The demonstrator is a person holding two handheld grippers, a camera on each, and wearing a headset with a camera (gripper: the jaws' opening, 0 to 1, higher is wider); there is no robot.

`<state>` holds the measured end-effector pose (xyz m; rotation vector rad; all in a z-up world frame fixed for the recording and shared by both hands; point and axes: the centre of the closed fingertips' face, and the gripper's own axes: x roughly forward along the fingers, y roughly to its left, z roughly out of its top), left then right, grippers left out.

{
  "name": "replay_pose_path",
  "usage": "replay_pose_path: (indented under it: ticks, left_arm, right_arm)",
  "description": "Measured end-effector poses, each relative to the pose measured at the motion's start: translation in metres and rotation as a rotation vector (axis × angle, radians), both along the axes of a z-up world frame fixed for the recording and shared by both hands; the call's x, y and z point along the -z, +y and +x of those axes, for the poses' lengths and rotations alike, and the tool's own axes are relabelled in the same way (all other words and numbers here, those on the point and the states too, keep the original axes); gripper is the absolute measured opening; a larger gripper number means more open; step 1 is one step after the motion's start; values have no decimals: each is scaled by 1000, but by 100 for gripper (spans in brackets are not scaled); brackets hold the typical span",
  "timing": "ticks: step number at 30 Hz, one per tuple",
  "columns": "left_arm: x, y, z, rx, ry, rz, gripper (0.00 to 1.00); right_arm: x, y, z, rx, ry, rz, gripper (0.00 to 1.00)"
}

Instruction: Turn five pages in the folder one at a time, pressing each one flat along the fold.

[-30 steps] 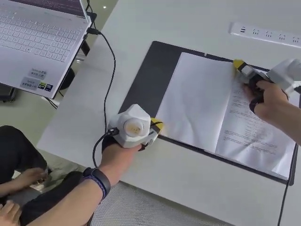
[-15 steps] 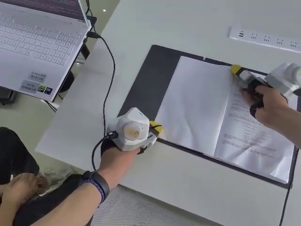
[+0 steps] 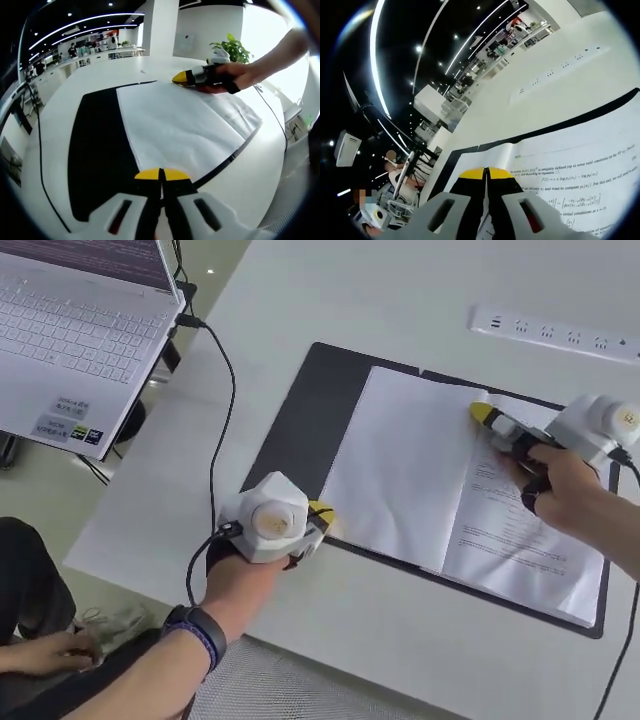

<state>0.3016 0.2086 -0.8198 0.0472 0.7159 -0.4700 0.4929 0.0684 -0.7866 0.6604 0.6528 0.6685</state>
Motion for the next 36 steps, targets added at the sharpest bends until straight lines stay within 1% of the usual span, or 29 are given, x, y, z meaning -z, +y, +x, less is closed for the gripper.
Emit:
replay_pose_path:
  ticks: [2,7,10,12,14,16,18,19,20,23,25,28,30,31,34,36]
  left_arm:
    - [0,0,0,0,1,-1,0]
    - [1,0,0,1,2,2,0]
    - [0,0,0,-1,4,0,0]
    - [-1,0,0,-4,6,-3,0]
    - [-1,0,0,-7,6,-7,0]
    - [-1,0,0,-20,11,-22,0]
    - [0,1,0,-25,13,-28,0]
    - [0,1,0,-25,13,-27,0]
    - [0,1,0,-25,13,-25,0]
    - [0,1,1,-28,13,-27,0]
    - [0,1,1,-28,13,-28,0]
    - [0,0,0,-29,13,-30,0]
    - [0,0,0,-28,13,-31,0]
    - [0,0,0,-31,15,-34,0]
    - [-1,0,0,-35,16,-40,0]
    - [0,0,0,-29,15,-34,0]
  right_arm:
    - [4,-1,-2,-13,0,-2,0]
    - [-5,3,-27,-31,0,-4,0]
    - [-8,5,-42,-42,-7,0,0]
    - [-4,2,-45,-35,0,22,0]
    - [-4,2,-50,-29,1,31,0]
    - [-7,3,-59,-24,3,38,0]
    - [-6,4,-65,-31,5,45,0]
    - [-2,2,-62,-35,7,49,0]
    - [-1,2,-64,-38,8,51,0]
    - [-2,3,-81,-41,12,67,0]
    - [-2,4,-89,-47,17,68,0]
    - [-2,8,-108,-82,19,65,0]
    - [-2,7,-115,-84,28,73,0]
    - [-2,8,-121,-94,31,76,0]
    - [-1,9,-134,-119,35,72,0]
    - [0,9,-144,-134,41,69,0]
